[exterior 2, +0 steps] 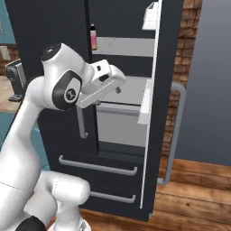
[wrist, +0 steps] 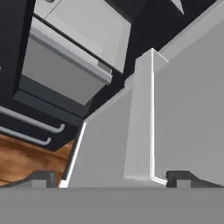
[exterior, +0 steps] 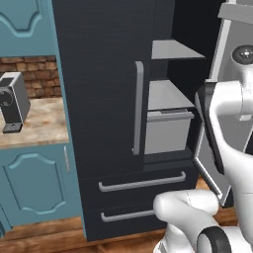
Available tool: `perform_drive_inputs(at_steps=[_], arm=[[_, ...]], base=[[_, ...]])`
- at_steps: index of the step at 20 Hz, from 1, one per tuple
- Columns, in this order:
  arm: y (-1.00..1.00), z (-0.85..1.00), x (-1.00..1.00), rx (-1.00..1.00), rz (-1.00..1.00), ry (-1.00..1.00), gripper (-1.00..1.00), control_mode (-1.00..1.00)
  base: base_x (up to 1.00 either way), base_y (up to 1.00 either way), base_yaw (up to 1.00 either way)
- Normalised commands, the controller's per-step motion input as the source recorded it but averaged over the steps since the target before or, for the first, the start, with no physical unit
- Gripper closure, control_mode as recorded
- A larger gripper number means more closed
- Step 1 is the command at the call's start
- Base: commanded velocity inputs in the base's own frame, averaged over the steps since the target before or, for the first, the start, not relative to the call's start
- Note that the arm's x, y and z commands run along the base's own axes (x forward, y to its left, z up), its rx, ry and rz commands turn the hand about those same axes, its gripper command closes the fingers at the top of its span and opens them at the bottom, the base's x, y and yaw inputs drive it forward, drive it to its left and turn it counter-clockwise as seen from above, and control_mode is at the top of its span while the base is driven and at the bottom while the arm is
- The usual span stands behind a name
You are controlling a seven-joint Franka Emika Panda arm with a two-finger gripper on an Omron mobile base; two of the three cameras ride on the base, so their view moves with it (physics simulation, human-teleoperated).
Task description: Open the fridge, grab two sodas, and place both sodas inside the bowl with ice on the dining counter.
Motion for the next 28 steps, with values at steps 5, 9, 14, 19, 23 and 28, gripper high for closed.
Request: perform_drive_inputs(at_steps=[5, 9, 14, 19, 23, 28], arm=[[1.0, -0.23, -0.21, 0.23, 0.0, -0.04, -1.0, -1.0], [1.0, -0.24, -0.28, 0.29, 0.05, -0.03, -1.0, -1.0], [0.98, -0.09, -0.3, 0.27, 0.05, -0.03, -1.0, -1.0], [0.57, 0.25, 0.11, 0.16, 0.0, -0.15, -1.0, -1.0], [0.06, 0.19, 0.56, 0.08, 0.0, -0.07, -1.0, -1.0], [0.01, 0.0, 0.66, 0.05, 0.0, 0.0, -1.0, -1.0]], base=[[0.0, 0.0, 0.0], [0.0, 0.0, 0.0], [0.0, 0.0, 0.0], [0.0, 0.0, 0.0], [0.0, 0.0, 0.0], [0.0, 0.0, 0.0]])
